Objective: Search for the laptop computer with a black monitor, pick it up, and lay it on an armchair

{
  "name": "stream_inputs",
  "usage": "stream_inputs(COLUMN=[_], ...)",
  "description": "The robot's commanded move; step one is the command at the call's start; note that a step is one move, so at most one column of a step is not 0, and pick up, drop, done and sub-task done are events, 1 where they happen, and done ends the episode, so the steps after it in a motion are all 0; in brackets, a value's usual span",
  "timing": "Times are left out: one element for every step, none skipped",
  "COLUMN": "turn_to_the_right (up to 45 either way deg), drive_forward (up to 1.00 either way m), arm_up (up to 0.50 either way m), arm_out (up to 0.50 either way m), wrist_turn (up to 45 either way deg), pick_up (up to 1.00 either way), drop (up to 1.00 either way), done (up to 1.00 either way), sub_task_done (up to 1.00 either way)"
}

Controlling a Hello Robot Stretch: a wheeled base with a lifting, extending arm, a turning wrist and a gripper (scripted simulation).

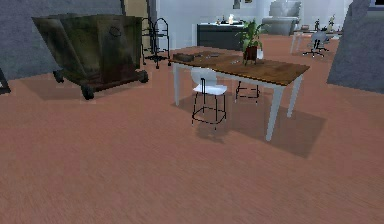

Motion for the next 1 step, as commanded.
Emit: stream_inputs(turn_to_the_right=[0.0], drive_forward=[0.00], arm_up=[0.00], arm_out=[0.00], wrist_turn=[-45.0], pick_up=[0.00], drop=[0.00], done=[0.00], sub_task_done=[0.00])
